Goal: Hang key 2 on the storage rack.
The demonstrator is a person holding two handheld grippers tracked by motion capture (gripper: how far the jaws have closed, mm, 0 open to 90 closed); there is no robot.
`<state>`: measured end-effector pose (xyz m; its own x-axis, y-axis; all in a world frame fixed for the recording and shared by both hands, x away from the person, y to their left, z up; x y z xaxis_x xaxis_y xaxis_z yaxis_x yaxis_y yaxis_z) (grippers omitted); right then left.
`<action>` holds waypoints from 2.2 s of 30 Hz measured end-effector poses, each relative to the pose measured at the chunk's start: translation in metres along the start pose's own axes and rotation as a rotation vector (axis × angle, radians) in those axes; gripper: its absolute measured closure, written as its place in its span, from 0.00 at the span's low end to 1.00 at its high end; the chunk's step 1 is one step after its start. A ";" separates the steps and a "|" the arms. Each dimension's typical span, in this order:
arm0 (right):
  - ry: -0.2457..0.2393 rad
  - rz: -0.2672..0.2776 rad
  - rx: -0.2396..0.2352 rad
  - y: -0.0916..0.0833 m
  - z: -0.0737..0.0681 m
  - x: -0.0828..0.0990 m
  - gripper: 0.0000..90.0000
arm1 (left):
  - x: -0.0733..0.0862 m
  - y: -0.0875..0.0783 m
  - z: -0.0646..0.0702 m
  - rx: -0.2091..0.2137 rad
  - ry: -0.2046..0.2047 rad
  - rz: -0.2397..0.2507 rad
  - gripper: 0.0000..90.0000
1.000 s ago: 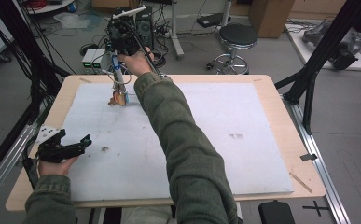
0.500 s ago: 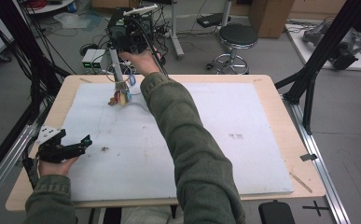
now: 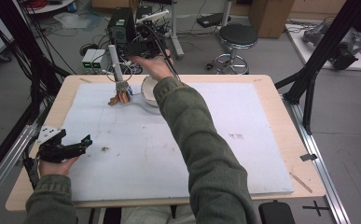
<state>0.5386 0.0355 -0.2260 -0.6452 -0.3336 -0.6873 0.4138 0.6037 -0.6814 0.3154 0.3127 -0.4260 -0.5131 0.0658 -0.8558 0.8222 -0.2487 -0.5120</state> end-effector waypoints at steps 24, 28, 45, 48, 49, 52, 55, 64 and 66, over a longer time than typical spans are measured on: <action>-0.037 -0.032 0.062 -0.036 0.033 0.053 0.01 | 0.000 0.002 0.001 -0.005 0.006 -0.011 0.02; -0.039 -0.032 0.072 -0.042 0.039 0.059 0.01 | 0.000 0.002 0.001 -0.005 0.006 -0.013 0.02; 0.031 -0.038 0.082 -0.066 0.067 0.103 0.01 | 0.000 0.002 0.002 -0.004 0.011 -0.017 0.02; 0.041 -0.034 0.099 -0.071 0.072 0.114 0.01 | 0.000 0.003 0.002 -0.003 0.012 -0.018 0.02; 0.039 -0.040 0.115 -0.072 0.073 0.117 0.01 | 0.000 0.003 0.002 -0.004 0.012 -0.017 0.02; 0.058 -0.030 0.117 -0.076 0.079 0.126 0.01 | 0.000 0.002 0.003 -0.004 0.013 -0.016 0.02; 0.074 -0.032 0.121 -0.080 0.085 0.134 0.01 | 0.000 0.002 0.003 -0.004 0.013 -0.016 0.02; 0.103 -0.024 0.142 -0.090 0.098 0.159 0.01 | 0.000 0.002 0.004 -0.005 0.017 -0.017 0.02; 0.109 -0.024 0.146 -0.091 0.101 0.164 0.01 | 0.000 0.002 0.004 -0.004 0.015 -0.018 0.02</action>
<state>0.4594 -0.1473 -0.3019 -0.7185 -0.2609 -0.6448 0.4817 0.4820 -0.7318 0.3161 0.3087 -0.4265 -0.5237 0.0851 -0.8476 0.8141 -0.2432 -0.5274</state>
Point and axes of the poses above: each handheld gripper's, and its own axes: y roughly forward along the jaws, x roughly out of its underside, z roughly to its right, the point moved 2 cm from there along y, roughly forward along the jaws, and after that the axes turned 8 degrees about -z, right-handed, at the moved point
